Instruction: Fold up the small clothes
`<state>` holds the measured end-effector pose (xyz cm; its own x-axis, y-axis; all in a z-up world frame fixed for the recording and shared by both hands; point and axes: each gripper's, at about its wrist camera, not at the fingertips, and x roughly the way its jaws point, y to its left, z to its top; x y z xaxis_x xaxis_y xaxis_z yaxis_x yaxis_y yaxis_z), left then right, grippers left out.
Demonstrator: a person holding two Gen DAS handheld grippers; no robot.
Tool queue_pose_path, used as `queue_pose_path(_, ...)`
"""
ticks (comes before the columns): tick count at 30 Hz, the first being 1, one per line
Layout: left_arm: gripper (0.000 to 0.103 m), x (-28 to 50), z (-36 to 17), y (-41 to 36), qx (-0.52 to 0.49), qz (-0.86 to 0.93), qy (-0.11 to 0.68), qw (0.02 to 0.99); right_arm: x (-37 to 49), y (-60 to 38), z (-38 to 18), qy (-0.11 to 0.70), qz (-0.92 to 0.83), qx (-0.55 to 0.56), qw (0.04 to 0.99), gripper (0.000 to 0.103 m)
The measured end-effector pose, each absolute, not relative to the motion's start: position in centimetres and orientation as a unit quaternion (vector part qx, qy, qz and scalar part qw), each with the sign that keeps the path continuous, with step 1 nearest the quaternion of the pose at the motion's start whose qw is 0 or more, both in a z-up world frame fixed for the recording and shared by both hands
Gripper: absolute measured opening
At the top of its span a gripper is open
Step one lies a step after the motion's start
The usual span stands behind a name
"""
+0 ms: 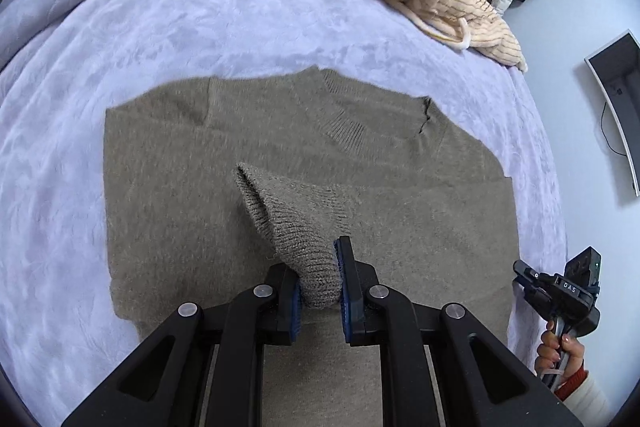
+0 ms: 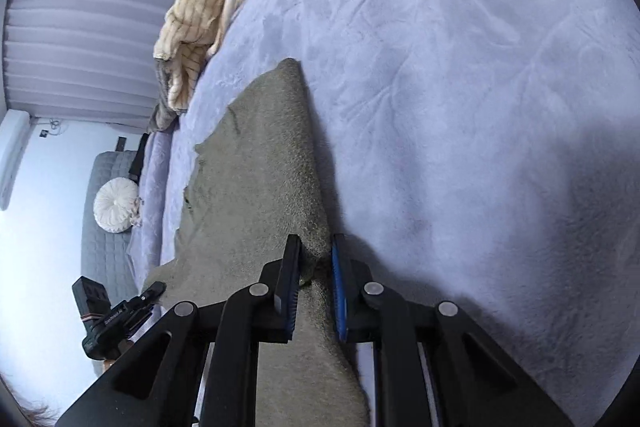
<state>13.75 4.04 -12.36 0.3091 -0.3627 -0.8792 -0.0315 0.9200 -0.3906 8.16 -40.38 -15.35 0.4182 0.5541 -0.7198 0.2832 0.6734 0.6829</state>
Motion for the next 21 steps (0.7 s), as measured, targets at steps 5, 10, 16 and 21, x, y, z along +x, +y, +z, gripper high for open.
queue_pose_path(5,0.017,12.5,-16.1,4.4,-0.159,-0.079,0.6,0.78,8.0,-40.7,-16.5,0.538,0.083,0.394,0.74,0.016)
queue_pose_path(10,0.017,11.4,-15.2,5.7,-0.169,-0.063,0.589,0.788,8.1,-40.1,-16.1,0.55,0.08,0.363,0.748,0.016)
queue_pose_path(16,0.017,10.2,-14.8,7.0,-0.113,-0.03,0.595,0.795,8.1,-39.8,-16.1,0.551,0.067,0.358,0.751,0.016)
queue_pose_path(21,0.017,9.2,-14.6,8.5,-0.118,-0.002,0.591,0.798,8.1,-39.4,-15.6,0.555,0.056,0.352,0.752,0.019)
